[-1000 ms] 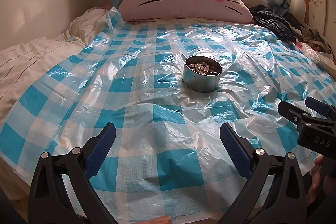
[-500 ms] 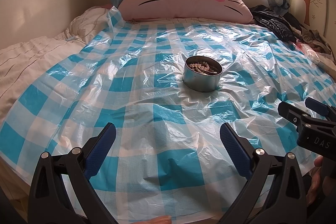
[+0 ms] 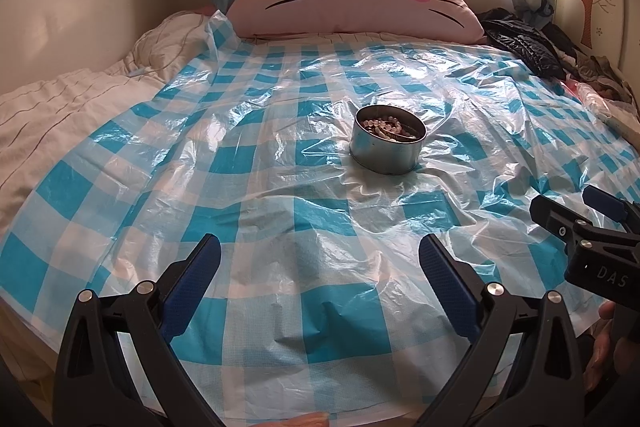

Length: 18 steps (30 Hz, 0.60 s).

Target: Organize jewelry

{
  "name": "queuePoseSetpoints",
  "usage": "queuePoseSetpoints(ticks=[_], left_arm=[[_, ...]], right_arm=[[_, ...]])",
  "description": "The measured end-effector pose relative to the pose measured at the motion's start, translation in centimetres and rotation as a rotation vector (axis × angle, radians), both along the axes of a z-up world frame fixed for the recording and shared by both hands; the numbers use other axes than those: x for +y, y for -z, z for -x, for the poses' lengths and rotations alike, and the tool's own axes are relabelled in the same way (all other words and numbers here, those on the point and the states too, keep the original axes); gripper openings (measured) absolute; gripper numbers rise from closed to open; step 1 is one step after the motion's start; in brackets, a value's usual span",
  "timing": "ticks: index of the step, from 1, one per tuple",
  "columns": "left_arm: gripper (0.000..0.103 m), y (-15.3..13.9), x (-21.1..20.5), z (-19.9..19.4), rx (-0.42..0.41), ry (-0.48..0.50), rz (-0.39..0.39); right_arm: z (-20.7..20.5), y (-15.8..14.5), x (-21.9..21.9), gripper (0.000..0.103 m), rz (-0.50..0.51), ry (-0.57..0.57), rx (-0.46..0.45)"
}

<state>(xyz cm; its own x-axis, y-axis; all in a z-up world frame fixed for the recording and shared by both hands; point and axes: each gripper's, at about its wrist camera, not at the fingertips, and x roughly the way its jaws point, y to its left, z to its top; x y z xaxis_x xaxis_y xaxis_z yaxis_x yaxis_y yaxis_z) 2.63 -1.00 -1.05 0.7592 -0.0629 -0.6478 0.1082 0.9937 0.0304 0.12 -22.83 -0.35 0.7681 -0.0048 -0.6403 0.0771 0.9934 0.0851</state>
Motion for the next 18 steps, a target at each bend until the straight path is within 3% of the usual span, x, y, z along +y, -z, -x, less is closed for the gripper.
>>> queuePoseSetpoints(ticks=[18], left_arm=[[0.095,0.08,0.25,-0.05,0.003,-0.001,-0.001]], right_arm=[[-0.05,0.00,0.08,0.096,0.003,-0.001,0.001]])
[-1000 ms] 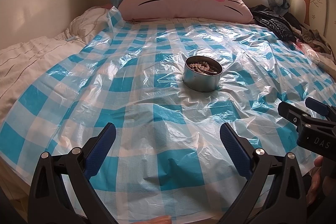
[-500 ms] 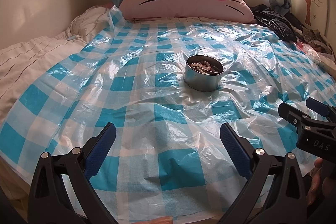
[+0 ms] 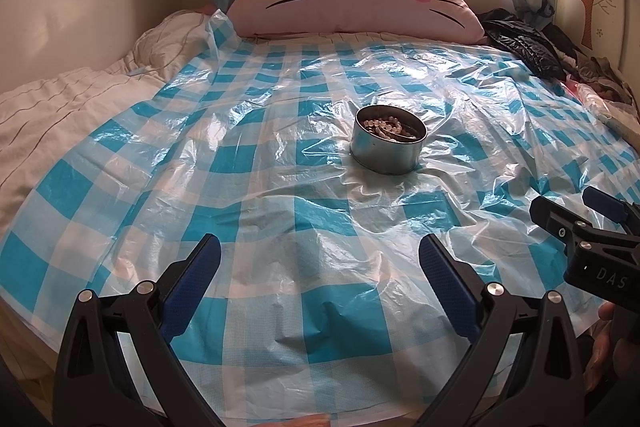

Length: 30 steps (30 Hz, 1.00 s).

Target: Organize jewelry

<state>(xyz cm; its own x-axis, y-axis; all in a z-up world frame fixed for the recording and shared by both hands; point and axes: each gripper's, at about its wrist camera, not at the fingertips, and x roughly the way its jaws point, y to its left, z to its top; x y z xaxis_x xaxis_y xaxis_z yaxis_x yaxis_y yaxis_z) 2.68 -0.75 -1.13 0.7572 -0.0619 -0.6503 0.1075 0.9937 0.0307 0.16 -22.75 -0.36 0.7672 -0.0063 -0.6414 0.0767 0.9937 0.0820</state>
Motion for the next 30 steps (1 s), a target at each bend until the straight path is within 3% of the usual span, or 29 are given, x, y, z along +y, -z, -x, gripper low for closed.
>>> queuePoseSetpoints(ticks=[30], left_arm=[[0.095,0.35,0.29,-0.58,0.042,-0.002,0.029]], right_arm=[[-0.02,-0.08,0.17,0.096,0.004,0.000,0.002]])
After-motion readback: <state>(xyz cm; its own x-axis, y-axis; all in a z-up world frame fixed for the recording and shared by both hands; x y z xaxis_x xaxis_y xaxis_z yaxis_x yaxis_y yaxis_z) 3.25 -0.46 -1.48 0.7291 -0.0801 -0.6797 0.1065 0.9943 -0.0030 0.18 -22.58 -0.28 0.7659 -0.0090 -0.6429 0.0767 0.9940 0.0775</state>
